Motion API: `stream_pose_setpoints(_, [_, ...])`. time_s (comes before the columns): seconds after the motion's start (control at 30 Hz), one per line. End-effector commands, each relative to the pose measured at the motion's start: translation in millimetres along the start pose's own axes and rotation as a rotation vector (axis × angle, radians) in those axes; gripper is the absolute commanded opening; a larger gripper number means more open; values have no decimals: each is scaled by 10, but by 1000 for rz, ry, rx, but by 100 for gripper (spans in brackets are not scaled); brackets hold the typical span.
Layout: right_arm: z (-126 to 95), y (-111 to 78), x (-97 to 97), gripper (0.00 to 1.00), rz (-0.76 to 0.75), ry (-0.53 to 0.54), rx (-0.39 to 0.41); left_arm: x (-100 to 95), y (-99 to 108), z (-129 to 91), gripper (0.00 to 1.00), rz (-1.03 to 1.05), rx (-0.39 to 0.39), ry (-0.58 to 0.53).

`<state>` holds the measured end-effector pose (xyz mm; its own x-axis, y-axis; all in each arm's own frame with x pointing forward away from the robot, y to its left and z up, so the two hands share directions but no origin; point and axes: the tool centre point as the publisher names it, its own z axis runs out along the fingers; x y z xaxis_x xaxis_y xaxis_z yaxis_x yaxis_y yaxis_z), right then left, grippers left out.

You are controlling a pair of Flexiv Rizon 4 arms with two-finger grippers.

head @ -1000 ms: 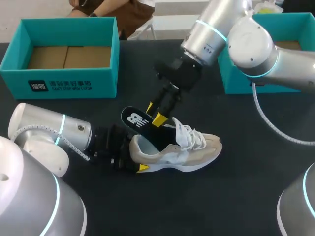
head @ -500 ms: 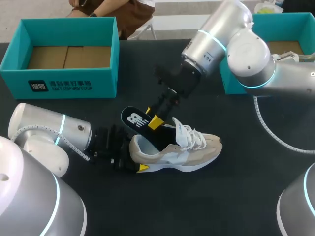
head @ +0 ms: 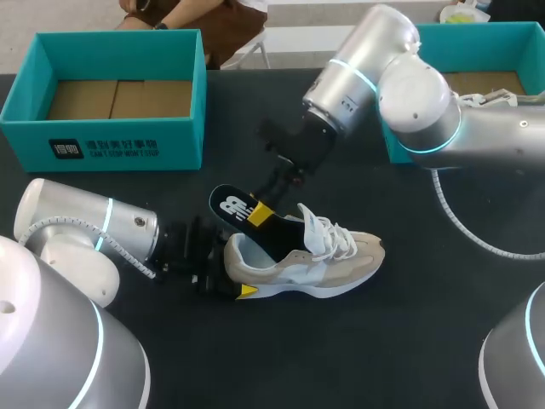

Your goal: Take the shoe out of the shoebox, open the shoe tongue, remove and reinsert the insole, then place the shoe into the shoebox

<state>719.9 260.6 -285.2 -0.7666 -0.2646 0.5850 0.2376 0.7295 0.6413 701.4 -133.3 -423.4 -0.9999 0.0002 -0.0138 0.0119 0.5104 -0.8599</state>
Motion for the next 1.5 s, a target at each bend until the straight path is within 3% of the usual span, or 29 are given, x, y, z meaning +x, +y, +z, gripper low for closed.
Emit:
stream_pose_setpoints(0.03, [45, 29, -77, 38, -2, 16, 3, 8, 10, 4, 0, 0, -3, 0])
stream_pose_setpoints(0.1, [43, 42, -73, 27, 0, 19, 5, 8, 10, 4, 0, 0, -3, 0])
stream_pose_setpoints(0.17, [43, 47, -69, 4, 1, 22, 6, 8, 10, 4, 0, 0, -3, 0])
stream_pose_setpoints(0.2, [43, 49, -65, 0, 1, 23, 7, 8, 10, 4, 0, 0, -3, 0])
stream_pose_setpoints(0.47, [-8, 156, -8, 0, -8, 22, -2, 8, 10, 4, 0, 0, -3, 0])
stream_pose_setpoints(0.73, [-200, 501, 87, 0, 13, -30, -59, 8, 10, 4, 0, 0, -3, 0])
stream_pose_setpoints(0.9, [-374, 777, 170, 0, -20, -158, -55, 8, 10, 4, 0, 0, -3, 0])
stream_pose_setpoints(1.43, [-378, 784, 143, 0, -32, -147, -69, 8, 10, 4, 0, 0, -3, 0])
stream_pose_setpoints(1.5, [-403, 800, 70, 0, 70, -110, -104, 8, 10, 4, 0, 0, -3, 0])
